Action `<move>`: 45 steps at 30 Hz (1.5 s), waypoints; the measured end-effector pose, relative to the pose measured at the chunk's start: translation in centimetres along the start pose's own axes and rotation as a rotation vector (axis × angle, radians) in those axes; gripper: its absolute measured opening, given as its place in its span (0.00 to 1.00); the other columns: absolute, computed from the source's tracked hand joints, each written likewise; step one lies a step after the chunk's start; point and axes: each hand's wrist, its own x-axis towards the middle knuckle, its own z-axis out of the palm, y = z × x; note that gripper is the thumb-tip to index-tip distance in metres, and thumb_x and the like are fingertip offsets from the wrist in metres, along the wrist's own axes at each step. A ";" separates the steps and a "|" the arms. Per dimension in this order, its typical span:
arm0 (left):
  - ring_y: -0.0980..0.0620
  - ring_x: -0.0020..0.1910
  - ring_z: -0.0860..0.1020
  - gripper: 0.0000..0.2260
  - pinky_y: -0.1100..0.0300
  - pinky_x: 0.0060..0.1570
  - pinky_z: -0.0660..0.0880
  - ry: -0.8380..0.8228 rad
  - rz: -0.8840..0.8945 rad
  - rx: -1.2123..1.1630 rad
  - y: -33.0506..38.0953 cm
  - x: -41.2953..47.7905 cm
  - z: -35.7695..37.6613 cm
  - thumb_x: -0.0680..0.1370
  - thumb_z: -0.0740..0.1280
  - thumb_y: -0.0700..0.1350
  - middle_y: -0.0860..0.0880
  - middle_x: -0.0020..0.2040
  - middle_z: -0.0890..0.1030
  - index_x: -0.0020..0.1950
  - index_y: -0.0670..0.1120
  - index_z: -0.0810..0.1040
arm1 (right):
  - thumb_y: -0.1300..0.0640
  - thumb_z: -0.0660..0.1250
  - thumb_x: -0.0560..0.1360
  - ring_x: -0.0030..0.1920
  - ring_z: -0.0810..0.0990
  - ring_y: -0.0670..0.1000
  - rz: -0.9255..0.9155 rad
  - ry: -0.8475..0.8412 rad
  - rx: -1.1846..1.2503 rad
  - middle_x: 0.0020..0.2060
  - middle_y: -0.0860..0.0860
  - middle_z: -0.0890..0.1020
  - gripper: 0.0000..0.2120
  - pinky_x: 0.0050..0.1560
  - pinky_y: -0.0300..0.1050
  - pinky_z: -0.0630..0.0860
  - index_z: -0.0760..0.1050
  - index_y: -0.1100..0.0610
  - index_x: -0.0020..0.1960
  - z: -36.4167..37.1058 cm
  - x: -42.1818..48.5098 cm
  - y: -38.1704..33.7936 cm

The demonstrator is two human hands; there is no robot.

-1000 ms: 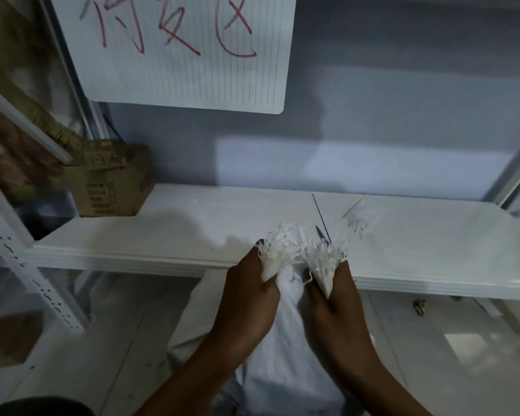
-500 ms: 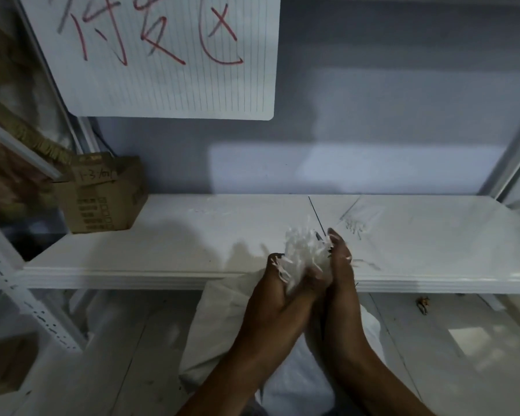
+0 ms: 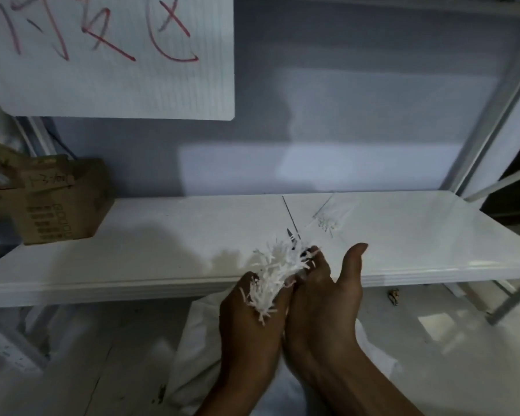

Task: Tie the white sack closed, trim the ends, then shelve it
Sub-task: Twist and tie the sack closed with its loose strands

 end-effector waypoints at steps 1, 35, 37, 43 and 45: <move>0.55 0.48 0.84 0.10 0.57 0.49 0.79 0.033 0.014 0.000 0.0 0.1 0.1 0.70 0.73 0.54 0.53 0.45 0.86 0.48 0.52 0.83 | 0.23 0.64 0.59 0.65 0.74 0.58 0.032 0.019 0.017 0.72 0.59 0.70 0.50 0.68 0.54 0.66 0.70 0.54 0.71 -0.3 0.2 0.0; 0.51 0.41 0.82 0.06 0.60 0.47 0.72 0.400 -0.299 0.022 -2.1 4.6 0.4 0.69 0.76 0.41 0.53 0.37 0.83 0.41 0.46 0.81 | 0.56 0.68 0.74 0.54 0.81 0.61 -0.503 0.503 -1.413 0.50 0.63 0.84 0.18 0.54 0.47 0.74 0.74 0.63 0.61 -9.8 25.9 -6.5; 0.54 0.41 0.82 0.06 0.61 0.45 0.73 0.396 -0.304 0.004 -2.5 4.6 0.5 0.68 0.77 0.42 0.54 0.37 0.83 0.40 0.47 0.81 | 0.56 0.67 0.74 0.59 0.78 0.62 -0.484 0.543 -1.440 0.56 0.64 0.81 0.20 0.57 0.49 0.73 0.74 0.64 0.63 -10.1 26.5 -6.4; 0.52 0.41 0.83 0.09 0.63 0.43 0.76 0.404 -0.309 0.024 -3.2 4.6 1.0 0.68 0.78 0.39 0.49 0.40 0.85 0.46 0.43 0.84 | 0.55 0.68 0.74 0.62 0.75 0.65 -0.514 0.592 -1.577 0.58 0.64 0.80 0.17 0.61 0.53 0.72 0.79 0.65 0.58 -10.0 27.6 -6.8; 0.52 0.44 0.84 0.10 0.63 0.45 0.73 0.401 -0.313 0.028 -3.5 4.8 1.0 0.68 0.77 0.39 0.49 0.42 0.86 0.49 0.43 0.84 | 0.56 0.69 0.73 0.58 0.79 0.66 -0.495 0.624 -1.579 0.54 0.64 0.82 0.14 0.57 0.53 0.75 0.81 0.64 0.53 -9.8 27.9 -6.6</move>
